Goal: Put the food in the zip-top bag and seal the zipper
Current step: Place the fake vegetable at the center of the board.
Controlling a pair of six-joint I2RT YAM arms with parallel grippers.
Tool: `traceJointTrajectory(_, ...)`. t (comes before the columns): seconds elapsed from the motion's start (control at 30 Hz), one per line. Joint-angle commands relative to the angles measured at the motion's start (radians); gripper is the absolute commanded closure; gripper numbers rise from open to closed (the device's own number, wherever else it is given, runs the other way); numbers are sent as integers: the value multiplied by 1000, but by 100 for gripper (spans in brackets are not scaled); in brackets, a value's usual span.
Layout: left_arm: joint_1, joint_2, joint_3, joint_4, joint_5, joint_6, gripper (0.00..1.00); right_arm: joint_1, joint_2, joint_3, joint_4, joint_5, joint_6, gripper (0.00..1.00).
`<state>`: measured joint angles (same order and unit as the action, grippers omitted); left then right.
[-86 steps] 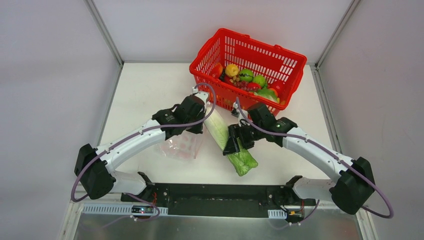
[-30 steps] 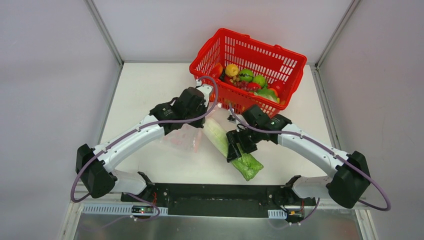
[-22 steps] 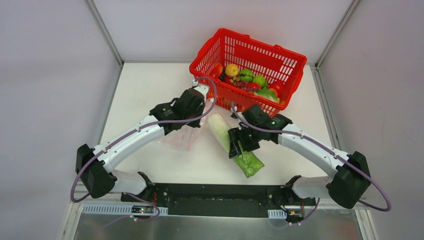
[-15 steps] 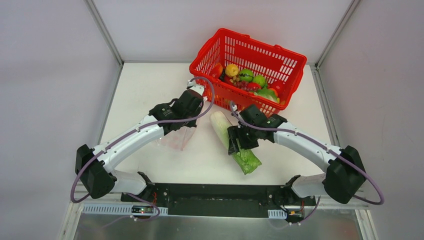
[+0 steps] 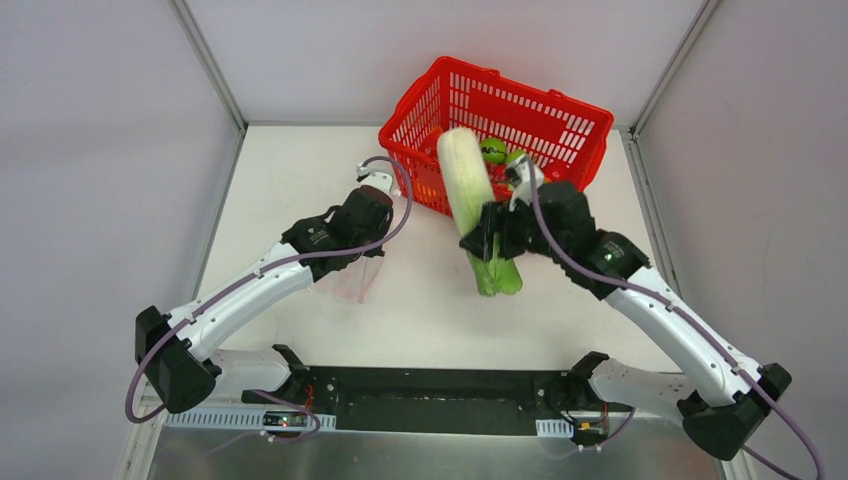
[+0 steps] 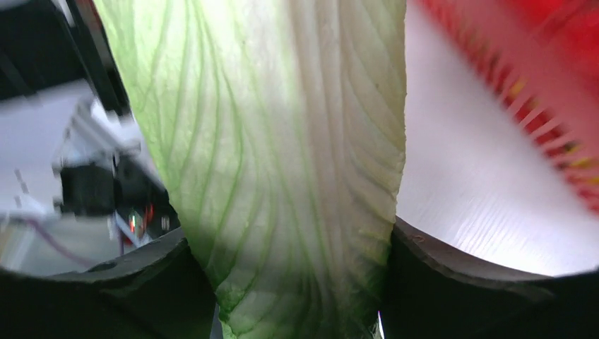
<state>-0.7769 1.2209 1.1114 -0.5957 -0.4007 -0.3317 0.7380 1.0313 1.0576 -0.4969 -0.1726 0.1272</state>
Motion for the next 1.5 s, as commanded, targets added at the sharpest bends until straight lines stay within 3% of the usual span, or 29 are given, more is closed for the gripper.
traceJointTrajectory(0.0, 9, -20, 2, 51, 28, -19, 100, -98, 108, 199, 119, 155, 20, 100)
traceJointTrajectory(0.13, 10, -42, -1, 36, 28, -27, 100, -135, 220, 315, 104, -112, -48, 100)
traceJointTrajectory(0.2, 14, -66, -24, 41, 26, -23, 100, -133, 233, 278, 124, -259, -37, 100)
traceJointTrajectory(0.3, 33, -84, -42, 12, 7, -22, 100, -104, 233, 184, 100, -351, -32, 100)
traceJointTrajectory(0.43, 56, -131, -85, 9, -56, -39, 100, -8, 225, 22, 44, -365, -19, 100)
traceJointTrajectory(0.57, 90, -175, -138, 84, 9, -55, 100, 31, 278, -94, 30, -274, 33, 98)
traceJointTrajectory(0.8, 93, -116, -137, 115, 169, -55, 100, 58, 467, -80, 13, -147, 78, 87)
traceJointTrajectory(0.93, 93, -91, -150, 130, 246, -53, 100, 61, 542, -46, -9, -120, 73, 77)
traceJointTrajectory(1.0, 93, -81, -164, 138, 278, -60, 100, 68, 561, -29, -30, -91, 80, 62)
traceJointTrajectory(1.2, 93, -72, -213, 178, 354, -94, 100, 76, 490, -38, -7, -67, 103, 29)
traceJointTrajectory(1.27, 93, -59, -220, 195, 391, -101, 100, 78, 446, -47, 28, -74, 126, 23)
traceJointTrajectory(1.33, 93, -43, -219, 203, 399, -112, 100, 78, 409, -65, 70, -60, 150, 5)
traceJointTrajectory(1.47, 93, -19, -219, 220, 459, -135, 100, 79, 393, -58, 35, 6, 172, 0)
